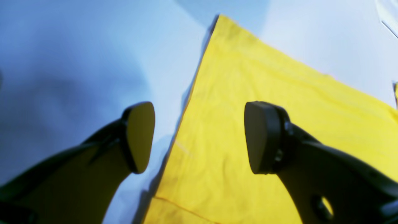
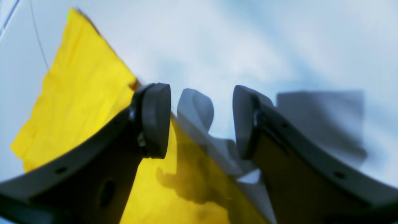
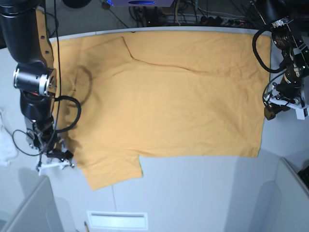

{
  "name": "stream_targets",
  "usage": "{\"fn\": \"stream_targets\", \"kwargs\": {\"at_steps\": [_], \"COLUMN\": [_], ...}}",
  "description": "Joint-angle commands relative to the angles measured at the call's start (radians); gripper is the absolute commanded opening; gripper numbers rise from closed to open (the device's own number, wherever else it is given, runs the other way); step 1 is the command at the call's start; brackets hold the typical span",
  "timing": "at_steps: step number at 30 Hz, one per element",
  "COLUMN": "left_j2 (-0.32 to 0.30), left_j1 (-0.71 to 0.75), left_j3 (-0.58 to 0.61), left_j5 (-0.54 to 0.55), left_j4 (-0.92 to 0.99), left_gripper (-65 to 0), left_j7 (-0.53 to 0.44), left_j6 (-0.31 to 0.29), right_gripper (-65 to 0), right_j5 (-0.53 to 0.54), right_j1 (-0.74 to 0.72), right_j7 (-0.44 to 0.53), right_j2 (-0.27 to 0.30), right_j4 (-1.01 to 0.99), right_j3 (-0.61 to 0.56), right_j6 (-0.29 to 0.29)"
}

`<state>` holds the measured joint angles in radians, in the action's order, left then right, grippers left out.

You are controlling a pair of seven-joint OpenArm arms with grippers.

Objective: Fold the T-shirt properly
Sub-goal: 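Reach both grippers to the hem corners and grasp the hem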

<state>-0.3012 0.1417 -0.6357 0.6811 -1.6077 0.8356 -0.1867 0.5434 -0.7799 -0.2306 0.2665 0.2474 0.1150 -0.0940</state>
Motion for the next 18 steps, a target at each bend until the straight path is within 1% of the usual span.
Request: {"fn": "stream_targets", "kwargs": {"at_steps": [1, 4, 7, 9, 16, 18], "left_j2": [-0.017, -0.017, -0.017, -0.017, -0.017, -0.017], "left_j1": [-0.004, -0.004, 0.002, 0.003, 0.005, 0.005], "left_j3": [-0.009, -0.009, -0.009, -0.009, -0.009, -0.009], "left_j5": [0.009, 0.009, 0.009, 0.009, 0.009, 0.009], "left_j4": [-0.013, -0.012, -0.012, -0.012, -0.012, -0.012], "left_gripper": [-21.9, -21.9, -21.9, -21.9, -21.9, -21.9], "left_j7": [-0.016, -0.016, -0.016, -0.016, -0.016, -0.016], "left_j6": [-0.004, -0.004, -0.004, -0.004, -0.004, -0.004], "right_gripper": [-34.8, -35.4, -35.7, -35.7, -35.7, -35.7], "right_j5": [0.005, 0.005, 0.005, 0.005, 0.01, 0.008], "right_j1": [-0.04, -0.039, -0.028, -0.02, -0.016, -0.016], "right_j7": [0.026, 0.035, 0.001, -0.006, -0.022, -0.037], "right_j2": [0.007, 0.001, -0.002, -0.002, -0.002, -0.019], "right_j4": [-0.001, -0.004, -0.007, -0.007, -0.004, -0.003], "right_j3": [-0.013, -0.045, -0.076, -0.097, -0.157, -0.174], "right_j6": [-0.014, -0.017, -0.066, -0.079, -0.091, -0.092]}}
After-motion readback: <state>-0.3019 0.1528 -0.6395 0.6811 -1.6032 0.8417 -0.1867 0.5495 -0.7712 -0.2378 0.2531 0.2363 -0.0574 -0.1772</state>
